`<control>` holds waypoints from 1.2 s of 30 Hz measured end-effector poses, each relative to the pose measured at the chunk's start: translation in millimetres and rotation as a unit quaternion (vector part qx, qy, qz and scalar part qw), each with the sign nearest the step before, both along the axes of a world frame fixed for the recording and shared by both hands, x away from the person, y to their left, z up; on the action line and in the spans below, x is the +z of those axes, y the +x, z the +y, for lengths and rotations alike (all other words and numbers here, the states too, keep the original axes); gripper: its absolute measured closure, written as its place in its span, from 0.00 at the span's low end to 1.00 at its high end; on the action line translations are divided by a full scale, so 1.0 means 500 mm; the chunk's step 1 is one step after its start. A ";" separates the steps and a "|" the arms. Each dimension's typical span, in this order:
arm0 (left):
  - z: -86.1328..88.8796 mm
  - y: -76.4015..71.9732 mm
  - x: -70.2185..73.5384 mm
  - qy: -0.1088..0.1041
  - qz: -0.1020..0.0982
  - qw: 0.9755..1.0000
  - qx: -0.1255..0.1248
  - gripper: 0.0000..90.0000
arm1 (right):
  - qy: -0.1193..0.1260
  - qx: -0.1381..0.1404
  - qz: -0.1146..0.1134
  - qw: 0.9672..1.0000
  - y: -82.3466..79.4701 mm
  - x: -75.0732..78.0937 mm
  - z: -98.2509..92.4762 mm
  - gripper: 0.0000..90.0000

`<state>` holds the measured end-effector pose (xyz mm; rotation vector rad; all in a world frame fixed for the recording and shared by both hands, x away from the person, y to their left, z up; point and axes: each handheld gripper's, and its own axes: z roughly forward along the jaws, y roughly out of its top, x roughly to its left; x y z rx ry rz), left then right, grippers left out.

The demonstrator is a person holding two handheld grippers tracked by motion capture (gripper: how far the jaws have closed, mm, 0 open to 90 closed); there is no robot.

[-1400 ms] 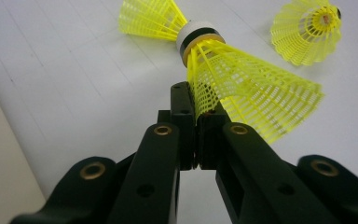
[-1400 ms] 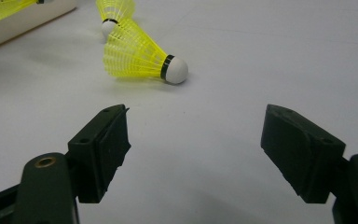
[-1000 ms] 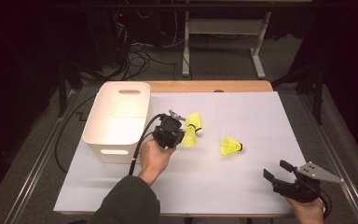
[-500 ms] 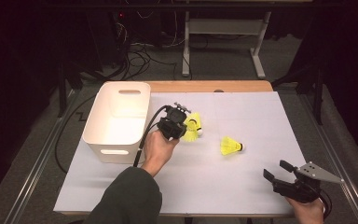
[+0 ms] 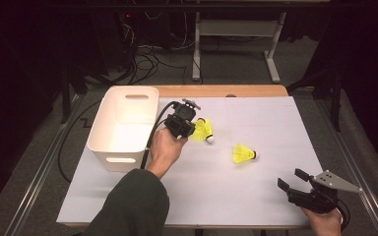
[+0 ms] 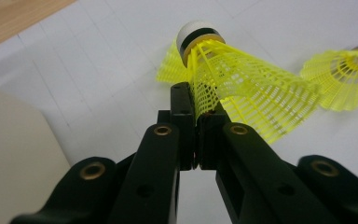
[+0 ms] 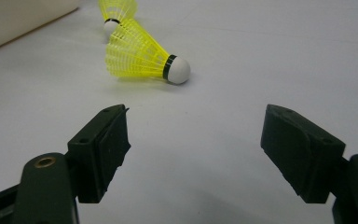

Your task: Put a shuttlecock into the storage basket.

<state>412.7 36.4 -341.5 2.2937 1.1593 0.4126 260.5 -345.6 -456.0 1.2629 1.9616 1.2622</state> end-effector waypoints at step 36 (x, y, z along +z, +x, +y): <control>0.061 0.034 0.064 -0.008 -0.005 1.000 0.023 0.98 | 0.003 0.000 0.000 1.000 0.000 0.000 -0.001 0.27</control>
